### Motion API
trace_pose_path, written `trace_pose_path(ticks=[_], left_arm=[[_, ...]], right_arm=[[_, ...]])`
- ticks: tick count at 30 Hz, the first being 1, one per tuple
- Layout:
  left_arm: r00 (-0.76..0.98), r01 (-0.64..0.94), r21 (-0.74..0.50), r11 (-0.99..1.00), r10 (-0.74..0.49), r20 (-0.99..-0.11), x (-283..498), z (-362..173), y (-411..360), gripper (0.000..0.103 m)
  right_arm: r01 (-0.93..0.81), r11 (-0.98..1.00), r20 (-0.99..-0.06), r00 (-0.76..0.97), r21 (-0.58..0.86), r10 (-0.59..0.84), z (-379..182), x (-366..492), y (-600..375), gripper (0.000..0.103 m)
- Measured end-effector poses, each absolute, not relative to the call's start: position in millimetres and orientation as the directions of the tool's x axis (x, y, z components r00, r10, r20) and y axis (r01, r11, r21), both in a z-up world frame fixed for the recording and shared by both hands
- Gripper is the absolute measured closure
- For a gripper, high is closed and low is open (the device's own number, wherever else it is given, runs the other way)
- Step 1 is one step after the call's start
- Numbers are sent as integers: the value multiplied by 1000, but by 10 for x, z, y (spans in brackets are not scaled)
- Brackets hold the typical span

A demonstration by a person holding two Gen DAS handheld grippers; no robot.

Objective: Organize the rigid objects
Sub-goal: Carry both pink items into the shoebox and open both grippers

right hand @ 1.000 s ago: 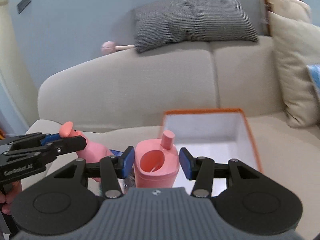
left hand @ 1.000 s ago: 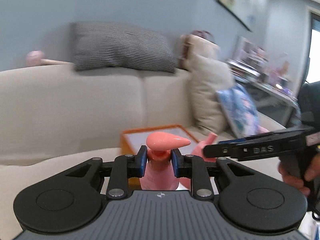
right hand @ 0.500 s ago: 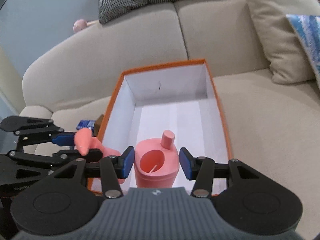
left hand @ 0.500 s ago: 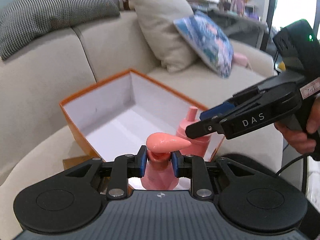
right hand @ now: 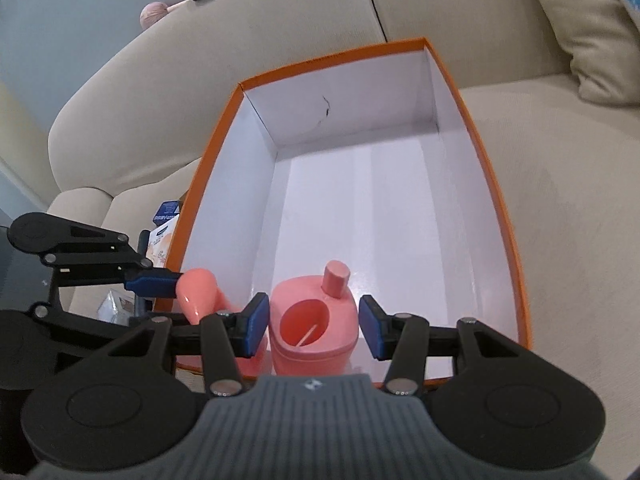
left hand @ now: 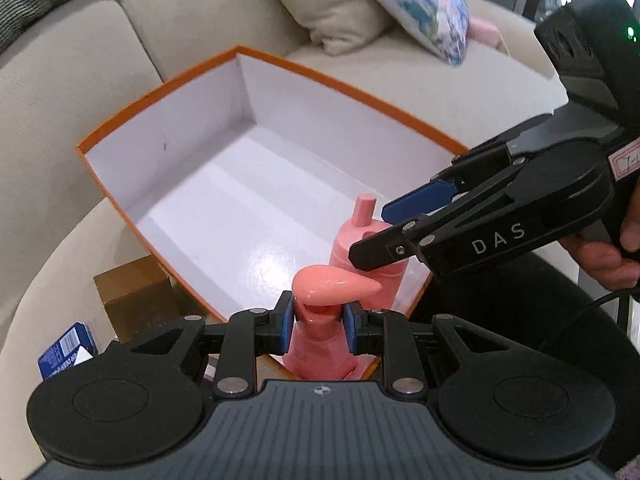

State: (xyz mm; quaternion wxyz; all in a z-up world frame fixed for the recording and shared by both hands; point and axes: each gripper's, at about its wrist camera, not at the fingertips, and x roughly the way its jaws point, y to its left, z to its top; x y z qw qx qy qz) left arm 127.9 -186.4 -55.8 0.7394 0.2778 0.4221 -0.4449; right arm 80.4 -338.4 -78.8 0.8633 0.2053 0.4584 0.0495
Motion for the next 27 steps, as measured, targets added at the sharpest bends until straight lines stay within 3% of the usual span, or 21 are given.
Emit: trace_pose_path(ticks=[10,16,21,27], left_arm=[[137,926,43,375,-228,-964,1374,-631,-2133,75],[102,931,26,363,-192,-976,1422,-687,-2149,76],[102,928,15,373,-214,-972,1444,-643,-2084,64],[144,903,-21,429,-348,-926,1410,-372,-1852,55]], right_arm=[[99,910,-781,555,403,285,-853,845,-3329,52],[101,913,-798,530,396,288,-889,900,-3292,52],[101,919,-816,503,382,285,-893,955,-3266,52],[56,949,-845,473,312,250,-816,1018,-3241,52]])
